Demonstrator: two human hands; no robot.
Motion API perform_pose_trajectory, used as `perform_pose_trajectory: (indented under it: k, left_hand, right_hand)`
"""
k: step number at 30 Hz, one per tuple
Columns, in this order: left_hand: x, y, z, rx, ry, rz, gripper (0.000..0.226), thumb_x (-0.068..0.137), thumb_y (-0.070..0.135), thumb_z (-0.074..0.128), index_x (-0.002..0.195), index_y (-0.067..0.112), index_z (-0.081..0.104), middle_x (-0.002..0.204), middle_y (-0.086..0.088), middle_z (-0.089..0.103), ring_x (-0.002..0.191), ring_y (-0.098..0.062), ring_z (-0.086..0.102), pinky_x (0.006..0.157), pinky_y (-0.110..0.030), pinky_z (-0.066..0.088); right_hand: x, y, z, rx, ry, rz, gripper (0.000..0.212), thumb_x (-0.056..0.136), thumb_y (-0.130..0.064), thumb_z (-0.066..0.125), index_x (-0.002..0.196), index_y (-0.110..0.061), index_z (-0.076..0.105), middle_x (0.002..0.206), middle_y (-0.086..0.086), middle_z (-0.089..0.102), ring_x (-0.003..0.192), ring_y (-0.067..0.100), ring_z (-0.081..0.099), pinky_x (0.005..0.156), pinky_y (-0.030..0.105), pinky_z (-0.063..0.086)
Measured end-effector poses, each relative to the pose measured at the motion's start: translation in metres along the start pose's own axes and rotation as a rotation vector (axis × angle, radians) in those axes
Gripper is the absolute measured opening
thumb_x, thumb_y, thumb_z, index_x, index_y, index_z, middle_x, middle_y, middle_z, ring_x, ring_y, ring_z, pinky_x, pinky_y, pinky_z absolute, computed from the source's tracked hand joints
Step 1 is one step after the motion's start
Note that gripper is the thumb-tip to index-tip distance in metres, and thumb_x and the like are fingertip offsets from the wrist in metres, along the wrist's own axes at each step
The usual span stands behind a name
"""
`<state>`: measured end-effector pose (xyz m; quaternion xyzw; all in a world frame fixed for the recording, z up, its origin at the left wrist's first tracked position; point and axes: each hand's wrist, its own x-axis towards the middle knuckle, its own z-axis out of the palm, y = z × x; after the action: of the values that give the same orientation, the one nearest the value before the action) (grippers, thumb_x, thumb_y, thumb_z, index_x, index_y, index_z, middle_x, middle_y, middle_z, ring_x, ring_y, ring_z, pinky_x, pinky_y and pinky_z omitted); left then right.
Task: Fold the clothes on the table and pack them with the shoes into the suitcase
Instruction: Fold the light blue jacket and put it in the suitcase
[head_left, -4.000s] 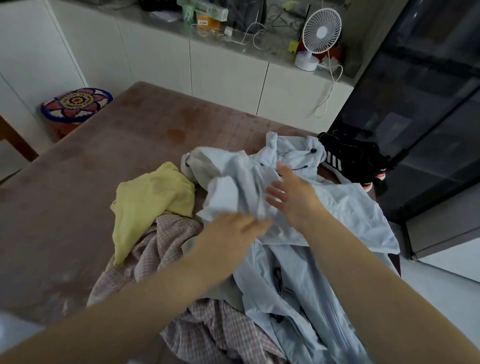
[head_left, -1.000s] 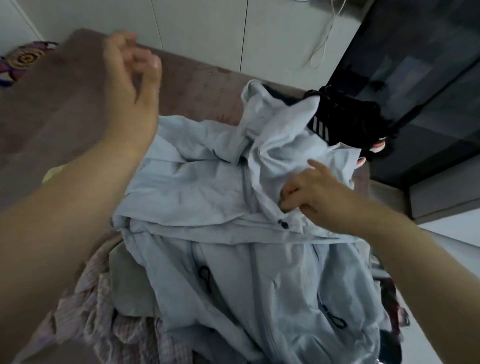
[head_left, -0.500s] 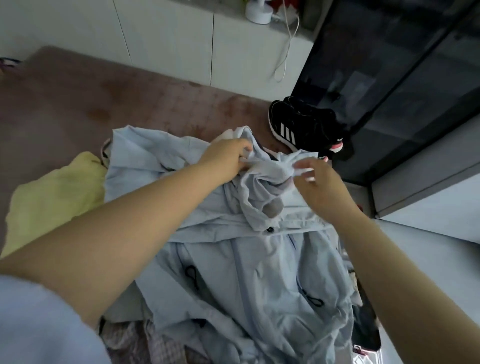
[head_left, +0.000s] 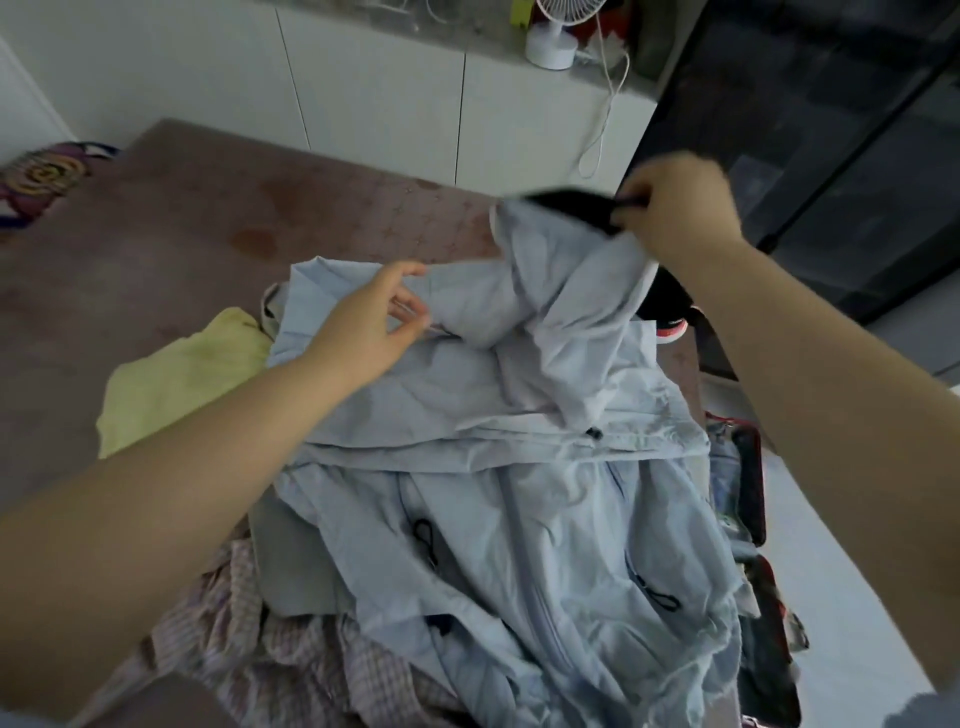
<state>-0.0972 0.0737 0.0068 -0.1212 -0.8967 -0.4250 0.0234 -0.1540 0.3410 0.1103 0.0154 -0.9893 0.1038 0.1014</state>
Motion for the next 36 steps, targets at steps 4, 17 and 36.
perform_pose_trajectory:
  k: [4,17,36]
  left_hand:
    - [0.010,0.003,-0.021,-0.079,0.280,-0.048,0.045,0.093,0.016,0.050,0.135,0.012,0.034,0.097,0.004,0.053,0.082,-0.006,0.051,0.072,-0.016,0.038]
    - [-0.008,-0.006,-0.002,0.006,0.043,-0.047,0.046,0.095,0.019,0.048,0.138,0.014,0.035,0.122,-0.007,0.051,0.108,-0.019,0.050,0.085,-0.023,0.035]
    - [0.007,0.021,0.062,0.427,-0.606,0.306,0.063,0.085,0.071,0.019,0.129,0.036,0.048,0.131,0.014,0.054,0.122,-0.008,0.046,0.111,-0.030,0.007]
  right_hand:
    - [-0.027,-0.027,-0.040,0.127,0.689,-0.427,0.016,0.085,-0.017,0.059,0.091,-0.009,0.072,0.101,0.010,0.066,0.093,0.030,0.059,0.079,0.030,0.042]
    - [-0.272,-0.006,0.089,0.161,-0.300,-0.678,0.035,0.077,-0.026,0.054,0.112,-0.023,0.057,0.104,-0.004,0.061,0.086,0.013,0.061,0.074,0.025,0.052]
    - [-0.180,-0.009,0.054,0.414,-0.301,-0.182,0.027,0.087,-0.040,0.054,0.085,-0.017,0.067,0.087,-0.004,0.065,0.077,0.008,0.059,0.067,0.018,0.044]
